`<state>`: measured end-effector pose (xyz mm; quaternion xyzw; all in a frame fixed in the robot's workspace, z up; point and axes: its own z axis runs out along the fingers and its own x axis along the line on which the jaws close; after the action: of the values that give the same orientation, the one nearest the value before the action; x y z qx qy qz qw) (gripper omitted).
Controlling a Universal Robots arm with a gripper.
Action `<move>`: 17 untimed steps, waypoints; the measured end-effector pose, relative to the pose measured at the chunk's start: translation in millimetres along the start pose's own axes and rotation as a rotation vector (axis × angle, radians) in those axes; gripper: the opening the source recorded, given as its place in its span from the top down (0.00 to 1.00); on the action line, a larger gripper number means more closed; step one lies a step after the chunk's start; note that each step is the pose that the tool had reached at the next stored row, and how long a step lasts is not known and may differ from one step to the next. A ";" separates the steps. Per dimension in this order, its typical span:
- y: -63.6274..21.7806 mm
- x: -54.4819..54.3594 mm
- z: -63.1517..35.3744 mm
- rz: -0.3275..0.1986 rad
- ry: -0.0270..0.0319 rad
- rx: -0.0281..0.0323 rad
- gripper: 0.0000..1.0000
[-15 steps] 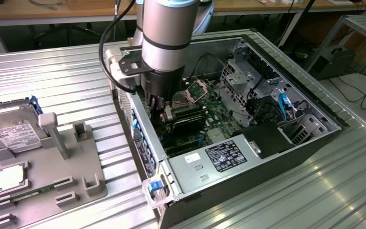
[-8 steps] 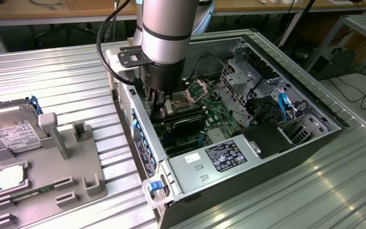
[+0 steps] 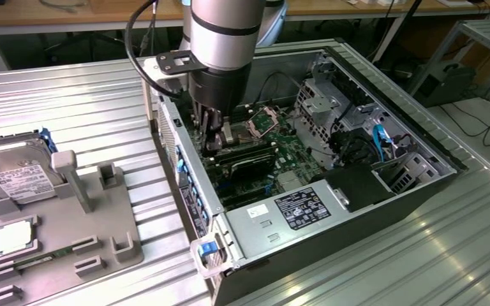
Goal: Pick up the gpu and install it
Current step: 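Press down on the gpu until it lock into place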
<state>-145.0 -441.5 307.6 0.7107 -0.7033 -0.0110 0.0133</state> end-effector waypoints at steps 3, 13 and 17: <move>1.8 0.7 0.5 0.000 0.0000 -0.0001 0.89; 16.8 3.3 3.6 0.000 0.0001 -0.0012 0.89; 15.7 3.2 5.1 0.000 -0.0001 -0.0032 0.89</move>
<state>-160.8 -444.9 303.0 0.7107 -0.7032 -0.0122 0.0144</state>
